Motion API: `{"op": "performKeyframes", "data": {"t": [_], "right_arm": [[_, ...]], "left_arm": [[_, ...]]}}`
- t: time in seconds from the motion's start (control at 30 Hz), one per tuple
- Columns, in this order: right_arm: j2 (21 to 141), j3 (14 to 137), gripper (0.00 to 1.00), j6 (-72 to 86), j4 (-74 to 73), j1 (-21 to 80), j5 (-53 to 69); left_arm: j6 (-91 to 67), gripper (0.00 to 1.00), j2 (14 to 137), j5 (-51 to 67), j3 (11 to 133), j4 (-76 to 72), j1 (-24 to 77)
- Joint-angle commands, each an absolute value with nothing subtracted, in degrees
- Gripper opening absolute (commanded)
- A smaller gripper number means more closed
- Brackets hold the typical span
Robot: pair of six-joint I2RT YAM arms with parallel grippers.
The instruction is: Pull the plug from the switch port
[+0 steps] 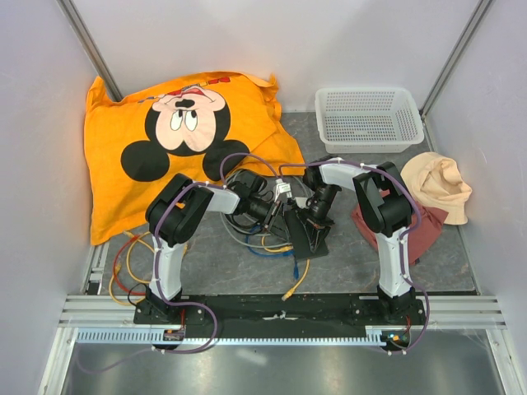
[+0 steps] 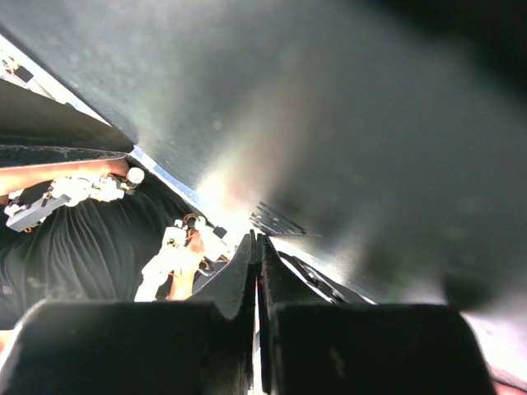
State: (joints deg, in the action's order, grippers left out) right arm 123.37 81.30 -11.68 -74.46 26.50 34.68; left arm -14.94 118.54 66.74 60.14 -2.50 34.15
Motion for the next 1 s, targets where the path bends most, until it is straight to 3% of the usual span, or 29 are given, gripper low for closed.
{"op": "performKeyframes", "data": {"t": [0.0,0.1,0.13,0.3,0.43,0.97], "right_arm": [[131.22,79.28,0.0,-11.43,-50.98,26.1,20.66],[131.66,79.36,0.0,-11.51,-51.06,26.1,20.74],[131.75,79.37,0.0,-11.51,-50.98,26.1,20.83],[132.19,79.8,0.0,-11.43,-50.98,26.1,20.65],[132.19,79.8,0.0,-11.51,-51.06,26.1,20.65],[132.28,79.54,0.0,-11.95,-51.06,26.02,20.92]], "left_arm": [[-15.03,0.36,119.97,65.3,61.88,-3.34,34.89],[-15.2,0.24,120.06,65.04,61.7,-3.17,34.98],[-15.21,0.14,120.15,64.6,61.79,-2.82,34.98],[-15.29,0.14,120.5,63.9,61.87,-2.2,34.98],[-15.21,0.02,120.59,63.98,62.05,-1.85,34.98],[-4.75,0.02,118.65,63.98,61.52,11.16,31.64]]}}
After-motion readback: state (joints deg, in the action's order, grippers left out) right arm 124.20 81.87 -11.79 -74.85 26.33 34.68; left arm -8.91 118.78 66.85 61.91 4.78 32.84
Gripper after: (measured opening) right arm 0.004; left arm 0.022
